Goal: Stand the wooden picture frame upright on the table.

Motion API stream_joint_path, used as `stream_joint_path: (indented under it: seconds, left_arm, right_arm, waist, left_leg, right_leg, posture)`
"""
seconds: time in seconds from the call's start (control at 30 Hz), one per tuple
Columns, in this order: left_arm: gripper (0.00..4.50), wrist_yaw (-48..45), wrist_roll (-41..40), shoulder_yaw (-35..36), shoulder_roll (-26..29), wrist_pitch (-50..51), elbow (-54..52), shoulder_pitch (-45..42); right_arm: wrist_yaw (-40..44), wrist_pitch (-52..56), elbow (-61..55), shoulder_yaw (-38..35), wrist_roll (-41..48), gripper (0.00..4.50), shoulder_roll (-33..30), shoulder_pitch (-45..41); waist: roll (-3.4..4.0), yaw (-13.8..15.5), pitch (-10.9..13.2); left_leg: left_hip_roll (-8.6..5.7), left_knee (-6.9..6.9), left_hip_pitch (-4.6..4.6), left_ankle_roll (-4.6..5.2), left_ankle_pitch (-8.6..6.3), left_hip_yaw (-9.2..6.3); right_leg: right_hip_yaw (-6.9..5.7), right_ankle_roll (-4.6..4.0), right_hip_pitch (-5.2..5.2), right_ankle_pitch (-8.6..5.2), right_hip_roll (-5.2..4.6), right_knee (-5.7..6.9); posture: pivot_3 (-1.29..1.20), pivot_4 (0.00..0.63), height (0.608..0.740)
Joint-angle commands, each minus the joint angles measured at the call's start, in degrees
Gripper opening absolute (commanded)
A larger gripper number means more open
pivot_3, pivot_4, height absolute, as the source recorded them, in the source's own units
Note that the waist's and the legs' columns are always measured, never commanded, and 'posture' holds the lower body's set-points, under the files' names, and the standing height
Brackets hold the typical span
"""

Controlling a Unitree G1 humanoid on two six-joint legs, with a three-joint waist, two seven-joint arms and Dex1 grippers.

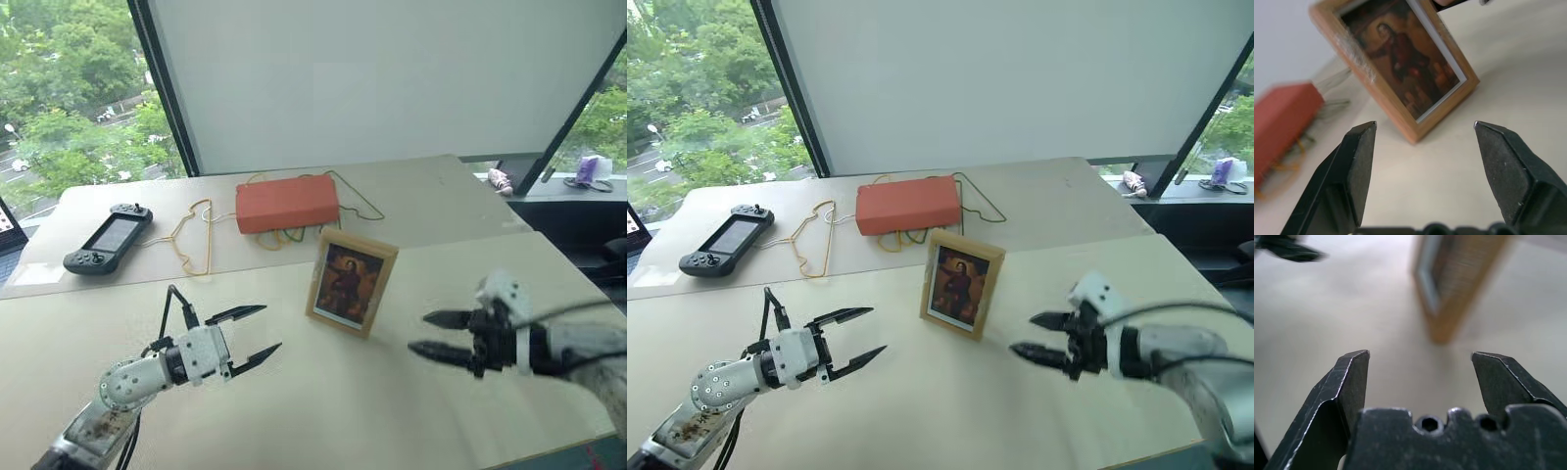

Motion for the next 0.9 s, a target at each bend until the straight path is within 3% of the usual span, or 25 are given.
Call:
stream_joint_path:
  seconds: [0.03, 0.23, 0.4, 0.43, 0.57, 0.7, 0.9]
  left_arm:
    - [3.44, 2.96, -5.31, 5.44, -0.22, 9.10, -7.39, 1.18]
    - [3.44, 2.94, -4.56, 8.65, -2.89, 15.71, -10.12, 1.82]
    - [3.44, 14.88, -1.02, 10.93, -9.21, 25.18, -9.86, 3.30]
    - [3.44, 18.46, 0.67, 10.99, -11.11, 27.18, -9.95, 3.58]
    - [3.44, 35.59, 4.41, 13.07, -27.03, 30.30, -6.12, 2.52]
    - [3.44, 39.63, 8.41, 13.81, -31.85, 30.90, -6.37, 0.21]
    - [3.44, 38.65, 12.24, 14.62, -31.94, 30.81, -6.45, -0.83]
  right_arm:
    - [-6.28, -4.42, -6.22, 1.18, -2.00, 3.86, 3.77, 3.96]
    - [-14.54, -6.81, -6.63, 4.41, -6.45, 3.86, 7.88, 6.32]
    - [-28.76, -2.86, -2.85, 3.86, -11.76, 3.86, 13.67, 4.50]
    - [-32.67, -2.88, -1.65, 4.15, -15.32, 3.86, 14.54, 4.38]
    - [-46.58, -10.45, 0.03, 9.95, -27.91, 3.86, 22.77, 3.73]
    - [-50.86, -14.72, 3.30, 9.60, -31.37, 3.86, 27.74, 2.72]
    - [-50.28, -19.61, 8.13, 10.92, -34.02, 3.86, 28.12, 1.10]
  waist:
    - [-0.01, 0.03, 0.01]
    - [0.14, 0.59, 0.12]
    - [0.12, 0.60, 0.10]
    - [0.12, 0.62, 0.10]
    - [0.11, 0.86, 0.09]
    - [0.12, 0.84, 0.09]
    - [0.12, 0.65, 0.09]
  left_leg:
    - [0.01, -0.01, 0.06, 0.04, -0.03, 0.00]
    - [0.08, -0.39, 1.19, 0.18, -0.21, -0.04]
    - [0.10, -0.98, 1.53, -0.24, 0.03, -0.05]
    - [0.10, -1.00, 1.53, -0.26, 0.03, -0.05]
    - [0.02, -1.00, 1.44, -0.25, -0.02, -0.05]
    - [0.05, -1.00, 1.38, -0.37, 0.04, -0.04]
    - [0.08, -1.01, 1.45, -0.38, 0.06, -0.05]
  right_leg:
    - [-0.01, 0.05, 0.06, 0.04, 0.01, -0.04]
    - [-0.08, 0.10, 1.20, 0.08, 0.11, -0.52]
    - [-0.09, 0.09, 1.48, 0.08, 0.13, -0.91]
    - [-0.07, 0.09, 1.47, 0.08, 0.13, -0.92]
    - [-0.02, 0.09, 1.37, 0.08, 0.08, -1.02]
    - [-0.02, 0.09, 1.29, 0.08, 0.10, -0.95]
    - [-0.03, 0.09, 1.35, 0.07, 0.17, -0.92]
  posture:
    - [0.00, 0.150, 0.740]
    - [0.00, 0.150, 0.740]
    - [0.00, 0.150, 0.740]
    - [0.00, 0.150, 0.740]
    - [0.00, 0.150, 0.740]
    - [0.00, 0.150, 0.740]
    - [0.00, 0.150, 0.740]
